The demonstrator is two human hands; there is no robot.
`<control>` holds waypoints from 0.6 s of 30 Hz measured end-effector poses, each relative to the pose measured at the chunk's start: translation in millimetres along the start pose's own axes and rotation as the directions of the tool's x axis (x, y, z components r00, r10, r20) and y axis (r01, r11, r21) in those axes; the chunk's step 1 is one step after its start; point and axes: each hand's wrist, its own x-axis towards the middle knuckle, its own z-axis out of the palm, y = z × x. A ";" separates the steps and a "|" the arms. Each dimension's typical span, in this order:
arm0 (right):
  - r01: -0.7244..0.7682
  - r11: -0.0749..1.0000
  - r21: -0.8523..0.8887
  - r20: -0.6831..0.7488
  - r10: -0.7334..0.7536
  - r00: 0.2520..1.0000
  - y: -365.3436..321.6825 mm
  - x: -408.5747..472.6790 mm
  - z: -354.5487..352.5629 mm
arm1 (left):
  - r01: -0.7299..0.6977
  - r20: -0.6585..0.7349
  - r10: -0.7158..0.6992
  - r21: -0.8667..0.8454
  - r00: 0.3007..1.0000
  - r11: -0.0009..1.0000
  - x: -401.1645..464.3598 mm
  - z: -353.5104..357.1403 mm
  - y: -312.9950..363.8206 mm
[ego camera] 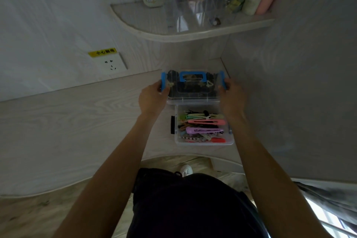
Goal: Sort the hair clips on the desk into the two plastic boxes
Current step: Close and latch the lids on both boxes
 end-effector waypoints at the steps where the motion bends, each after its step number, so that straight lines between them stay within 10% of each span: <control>1: 0.026 0.995 -0.096 -0.015 -0.028 1.000 -2.3 -2.5 0.2 | -0.038 0.001 0.038 0.112 0.999 0.993 -1.0 0.7 2.6; 5: 0.106 0.955 -0.278 -0.052 -0.125 0.991 -7.2 -7.0 0.1 | -0.139 0.065 0.124 0.329 0.990 0.934 -0.8 -0.7 7.2; 12: 0.323 0.919 -0.225 0.139 -0.298 0.944 5.5 -20.2 -25.8 | -0.103 0.042 0.096 0.228 0.994 0.968 -12.5 -7.0 6.6; 18: 0.295 0.803 -0.517 -0.223 -0.460 0.859 34.4 -78.8 -77.7 | -0.292 -0.134 0.284 -0.044 0.949 0.955 -62.1 -10.5 -3.7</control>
